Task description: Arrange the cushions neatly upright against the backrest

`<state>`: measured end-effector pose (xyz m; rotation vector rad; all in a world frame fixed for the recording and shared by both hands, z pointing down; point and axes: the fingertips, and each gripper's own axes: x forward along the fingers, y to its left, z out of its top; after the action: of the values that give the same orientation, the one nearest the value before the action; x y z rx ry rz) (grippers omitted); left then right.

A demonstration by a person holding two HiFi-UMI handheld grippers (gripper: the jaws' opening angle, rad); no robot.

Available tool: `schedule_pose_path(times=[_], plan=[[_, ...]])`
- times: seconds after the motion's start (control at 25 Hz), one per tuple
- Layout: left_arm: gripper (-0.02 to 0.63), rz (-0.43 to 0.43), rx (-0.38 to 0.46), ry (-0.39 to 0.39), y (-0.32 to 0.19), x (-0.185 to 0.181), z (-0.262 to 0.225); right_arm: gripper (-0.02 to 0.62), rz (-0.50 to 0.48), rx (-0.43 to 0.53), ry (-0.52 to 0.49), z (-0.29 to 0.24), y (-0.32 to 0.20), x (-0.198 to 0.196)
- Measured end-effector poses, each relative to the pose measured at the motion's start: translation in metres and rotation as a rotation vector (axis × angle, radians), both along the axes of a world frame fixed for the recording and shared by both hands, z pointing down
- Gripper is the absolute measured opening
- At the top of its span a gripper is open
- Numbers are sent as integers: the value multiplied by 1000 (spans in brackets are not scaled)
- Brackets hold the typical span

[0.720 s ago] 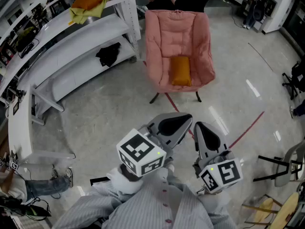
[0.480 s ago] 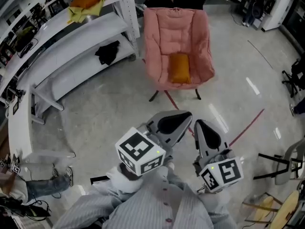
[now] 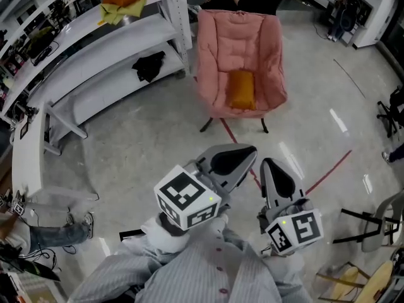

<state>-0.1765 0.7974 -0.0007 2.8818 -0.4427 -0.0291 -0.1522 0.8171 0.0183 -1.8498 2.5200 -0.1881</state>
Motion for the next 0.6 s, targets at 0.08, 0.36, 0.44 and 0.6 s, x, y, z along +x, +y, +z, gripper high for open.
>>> schedule_pose_path(times=[0.08,0.36,0.44,0.6], plan=[[9,-2,3,-6,7,1,2,14,-6,-1,-1,1,5,1],[11,-5,-2,-13,6,0,5,14,-12,-15,-17,5,2,1],[11,-1,-14,-18,-1,1,10,14,-9,-27,-23,8,-4,2],[11,12,-32,-26,-29,7,19,14,9,-46,-34,17,-31,9]])
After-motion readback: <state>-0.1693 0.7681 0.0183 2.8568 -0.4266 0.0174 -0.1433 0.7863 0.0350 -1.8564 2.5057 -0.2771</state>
